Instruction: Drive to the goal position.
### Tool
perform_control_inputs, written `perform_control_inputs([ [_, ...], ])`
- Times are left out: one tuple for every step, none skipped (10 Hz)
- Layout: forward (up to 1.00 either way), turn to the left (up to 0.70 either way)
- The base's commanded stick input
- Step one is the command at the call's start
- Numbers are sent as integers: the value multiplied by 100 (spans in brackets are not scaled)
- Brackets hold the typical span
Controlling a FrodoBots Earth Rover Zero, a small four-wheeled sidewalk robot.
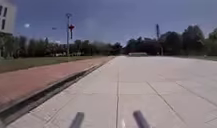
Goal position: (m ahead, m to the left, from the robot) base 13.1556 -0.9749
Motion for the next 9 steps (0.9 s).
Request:
perform_control_inputs([
  [100, -1],
  [100, -22],
  [100, -27],
  [100, -27],
  [100, -25],
  [100, 0],
  [100, 0],
  [100, 0],
  [100, 0],
])
